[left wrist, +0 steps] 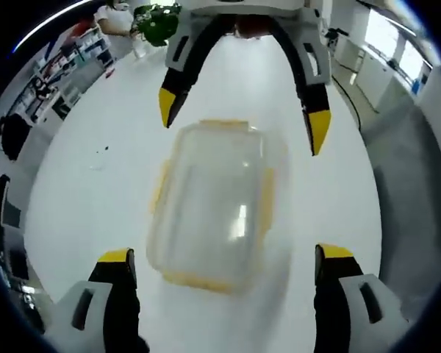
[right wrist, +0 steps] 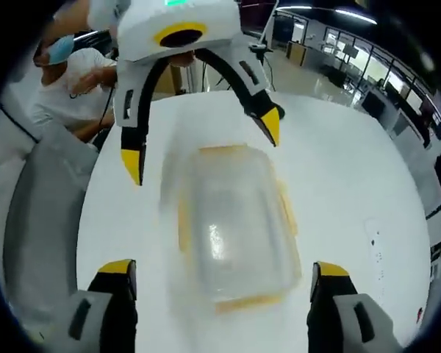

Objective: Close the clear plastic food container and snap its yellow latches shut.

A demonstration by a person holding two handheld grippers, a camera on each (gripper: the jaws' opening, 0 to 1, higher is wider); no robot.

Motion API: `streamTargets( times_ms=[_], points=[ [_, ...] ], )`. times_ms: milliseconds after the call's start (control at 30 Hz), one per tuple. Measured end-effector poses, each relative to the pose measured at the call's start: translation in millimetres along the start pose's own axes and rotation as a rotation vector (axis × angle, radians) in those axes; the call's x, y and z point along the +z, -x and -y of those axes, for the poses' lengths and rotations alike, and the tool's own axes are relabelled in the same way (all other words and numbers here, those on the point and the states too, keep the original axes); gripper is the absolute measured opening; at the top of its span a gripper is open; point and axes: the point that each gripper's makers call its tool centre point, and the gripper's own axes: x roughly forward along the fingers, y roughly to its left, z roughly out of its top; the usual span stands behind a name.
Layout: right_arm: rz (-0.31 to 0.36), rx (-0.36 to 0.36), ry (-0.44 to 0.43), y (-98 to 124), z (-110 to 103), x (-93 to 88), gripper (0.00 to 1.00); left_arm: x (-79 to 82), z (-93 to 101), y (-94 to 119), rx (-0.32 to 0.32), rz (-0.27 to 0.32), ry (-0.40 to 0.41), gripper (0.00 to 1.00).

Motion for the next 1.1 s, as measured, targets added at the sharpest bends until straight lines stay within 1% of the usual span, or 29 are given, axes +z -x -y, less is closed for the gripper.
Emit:
streamTargets(
  times_ms=[67,100,167,200,233,267,300,367,400,467,500,533,600,633,667,733,800,867,900,1000,1100],
  points=[
    [0.049,0.003,-0.054,3,-3,6.1,0.99,5.0,2.1,2,-0.002,0.049,0.049,0.99],
    [0.078,0.004,-0.074,5,-4,9.6,0.99,5.6,2.2,4,0.005,0.064,0.052,0.99],
    [0.108,-0.009,-0.09,10,-4,12.2,0.99,6.1,4.6,7,0.008,0.081,0.061,0.99],
    [0.121,-0.013,-0.108,11,-4,13.2,0.99,8.3,5.6,9,0.011,0.099,0.065,0.99],
    [0.147,-0.014,-0.133,13,-6,16.1,0.99,13.7,5.9,11,0.025,0.143,0.091,0.99],
    [0.155,-0.015,-0.139,14,-6,16.8,0.99,15.4,5.1,14,0.042,0.154,0.079,0.98],
    [0.177,-0.019,-0.154,16,-6,18.5,0.99,20.4,4.2,18,0.062,0.192,0.078,0.96],
    [0.221,-0.031,-0.183,18,-6,22.0,0.99,23.4,5.9,22,0.064,0.227,0.127,0.96],
    [0.228,-0.029,-0.201,19,-8,21.6,0.99,25.4,6.5,23,0.063,0.247,0.142,0.97],
    [0.258,-0.032,-0.224,21,-9,23.2,0.99,21.5,7.6,26,0.067,0.238,0.141,0.99],
    [0.263,-0.039,-0.223,23,-10,22.7,0.99,21.2,7.8,27,0.073,0.243,0.144,0.99],
    [0.266,-0.048,-0.221,24,-11,21.9,0.99,21.9,8.1,29,0.077,0.254,0.15,0.99],
    [0.289,-0.068,-0.24,29,-13,20.4,0.99,24.8,10.8,33,0.08,0.288,0.187,0.99],
    [0.297,-0.066,-0.251,31,-15,19.7,0.99,25.6,11.8,35,0.084,0.299,0.188,0.99],
    [0.313,-0.071,-0.259,33,-16,19.0,0.99,25.9,15.1,36,0.082,0.305,0.19,0.99],
    [0.323,-0.071,-0.262,36,-20,16.7,0.99,26.8,21.3,38,0.069,0.32,0.2,0.99],
    [0.342,-0.076,-0.276,39,-23,14.7,0.99,29.5,24.9,42,0.087,0.345,0.182,0.99],
    [0.368,-0.087,-0.301,43,-27,14.2,0.99,30.1,27.6,44,0.086,0.36,0.212,0.99],
    [0.386,-0.09,-0.301,46,-30,14.9,0.99,31.3,31.5,46,0.077,0.376,0.223,0.99],
    [0.41,-0.096,-0.307,51,-38,15.0,0.99,30.3,39.9,48,0.074,0.379,0.226,0.99],
    [0.427,-0.109,-0.305,55,-45,14.4,0.99,34.5,46.6,56,0.078,0.421,0.249,0.99]
  ],
)
